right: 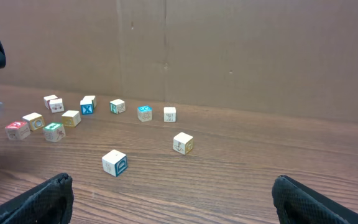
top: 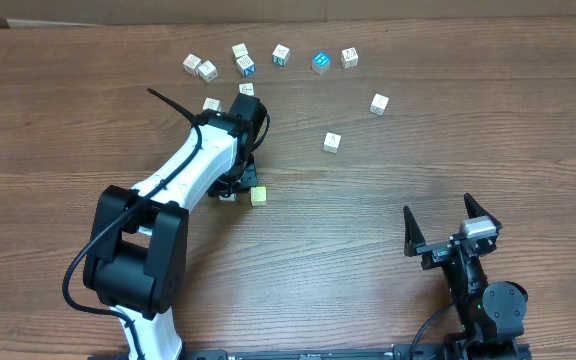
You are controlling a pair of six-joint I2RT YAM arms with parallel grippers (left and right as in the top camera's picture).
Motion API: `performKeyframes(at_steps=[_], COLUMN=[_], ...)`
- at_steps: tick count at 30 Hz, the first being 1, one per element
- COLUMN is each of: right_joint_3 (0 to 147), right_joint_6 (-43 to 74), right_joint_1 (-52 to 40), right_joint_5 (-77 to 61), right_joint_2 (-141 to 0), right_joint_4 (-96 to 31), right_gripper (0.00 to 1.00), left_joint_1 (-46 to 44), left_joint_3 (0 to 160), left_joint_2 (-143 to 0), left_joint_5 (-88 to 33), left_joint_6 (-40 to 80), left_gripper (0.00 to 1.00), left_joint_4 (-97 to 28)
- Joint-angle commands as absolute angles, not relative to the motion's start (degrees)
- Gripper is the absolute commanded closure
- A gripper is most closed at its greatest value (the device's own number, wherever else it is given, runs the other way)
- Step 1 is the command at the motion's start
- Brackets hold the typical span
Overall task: Form a horizontal line
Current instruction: 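Set the duck block down left of the yellow block and release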
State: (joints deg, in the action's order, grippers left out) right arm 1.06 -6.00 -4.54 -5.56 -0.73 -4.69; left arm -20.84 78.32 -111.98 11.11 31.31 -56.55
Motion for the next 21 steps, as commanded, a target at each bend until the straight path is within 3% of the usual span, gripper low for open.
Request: performKeyframes(at_steps=[1,21], right_joint_3=[0.5,0.5], right_joint_6=[-6.1,-6.1], right_joint_1=[-4.4,-4.4], right_joint_5=[-5.5,-5.5], right_joint_2=[-0.2,-0.2], right_joint_4=[-4.4,-4.4], right_gripper=[0.0,0.0], left_joint_1=[-20.5,-20.5], left_joint_3=[77.7,77.7], left_joint_2=[-112.1,-112.1], left_joint_5=[10.7,14.5], left_joint_6=[30.8,29.6], left_gripper=[0.68,0.58], left_joint_4=[-56.7,-53.6])
